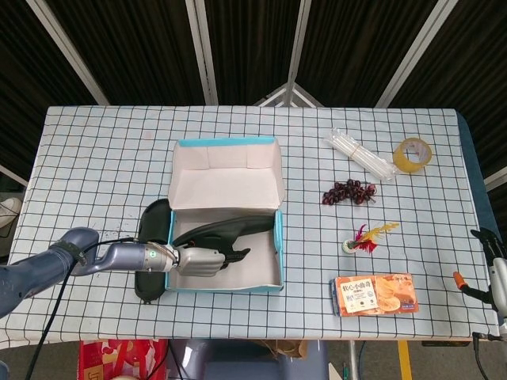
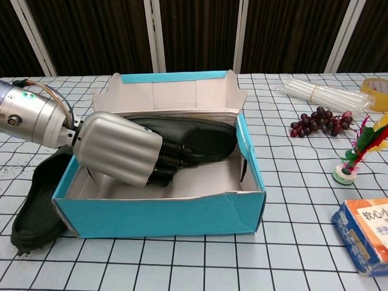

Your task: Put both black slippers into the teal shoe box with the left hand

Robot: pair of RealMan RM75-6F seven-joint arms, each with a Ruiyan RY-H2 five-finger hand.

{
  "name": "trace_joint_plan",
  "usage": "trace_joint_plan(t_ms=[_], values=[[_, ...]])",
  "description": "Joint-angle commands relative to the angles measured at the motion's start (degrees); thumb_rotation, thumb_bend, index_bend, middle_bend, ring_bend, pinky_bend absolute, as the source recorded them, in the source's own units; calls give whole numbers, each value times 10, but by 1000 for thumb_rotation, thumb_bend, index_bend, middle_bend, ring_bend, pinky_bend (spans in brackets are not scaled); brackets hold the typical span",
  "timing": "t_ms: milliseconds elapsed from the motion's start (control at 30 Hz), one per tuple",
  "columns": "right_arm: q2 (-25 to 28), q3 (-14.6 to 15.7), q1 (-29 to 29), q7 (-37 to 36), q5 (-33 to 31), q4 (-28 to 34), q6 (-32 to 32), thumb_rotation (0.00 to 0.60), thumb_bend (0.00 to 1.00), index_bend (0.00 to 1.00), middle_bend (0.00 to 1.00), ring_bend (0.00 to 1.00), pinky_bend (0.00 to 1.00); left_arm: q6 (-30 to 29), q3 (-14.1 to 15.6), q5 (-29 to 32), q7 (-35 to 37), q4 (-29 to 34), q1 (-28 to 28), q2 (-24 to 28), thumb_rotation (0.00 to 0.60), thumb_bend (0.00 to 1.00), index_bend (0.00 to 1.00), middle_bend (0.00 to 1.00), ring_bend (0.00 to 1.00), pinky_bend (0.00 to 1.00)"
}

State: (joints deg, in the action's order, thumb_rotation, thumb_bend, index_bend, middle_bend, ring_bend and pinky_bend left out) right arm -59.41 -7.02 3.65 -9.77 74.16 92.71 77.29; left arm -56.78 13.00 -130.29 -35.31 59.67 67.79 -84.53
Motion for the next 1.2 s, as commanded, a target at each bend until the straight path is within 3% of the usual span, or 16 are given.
trace_joint_plan(t_ms=[33, 300, 500, 667, 1200], values=[[0, 0, 0, 2, -1, 1, -1, 600, 308, 152, 113, 181, 191, -4, -1, 4, -1, -5, -3, -3, 600, 529, 490, 557, 73, 32], [-2, -2, 1, 8, -4, 2, -1, 600, 309, 152, 113, 181, 190, -13, -4, 14, 1, -14, -7, -4, 600, 527, 485, 547, 73, 32], [-3, -2, 1, 10, -7, 2, -1, 600, 308, 152, 113, 181, 188, -13, -9, 25, -3, -8, -10, -1, 600, 460, 358, 356, 51, 31], [-3, -3, 0, 9, -7, 3, 0, 600, 309, 152, 113, 181, 188, 0, -20, 41, -16, 18, -11, 12, 600, 380, 299, 253, 14, 29], [-3, -4, -1, 9, -6, 4, 2, 600, 308, 152, 113, 181, 188, 43, -31, 62, -56, 93, -11, 60, 600, 215, 247, 202, 0, 20]])
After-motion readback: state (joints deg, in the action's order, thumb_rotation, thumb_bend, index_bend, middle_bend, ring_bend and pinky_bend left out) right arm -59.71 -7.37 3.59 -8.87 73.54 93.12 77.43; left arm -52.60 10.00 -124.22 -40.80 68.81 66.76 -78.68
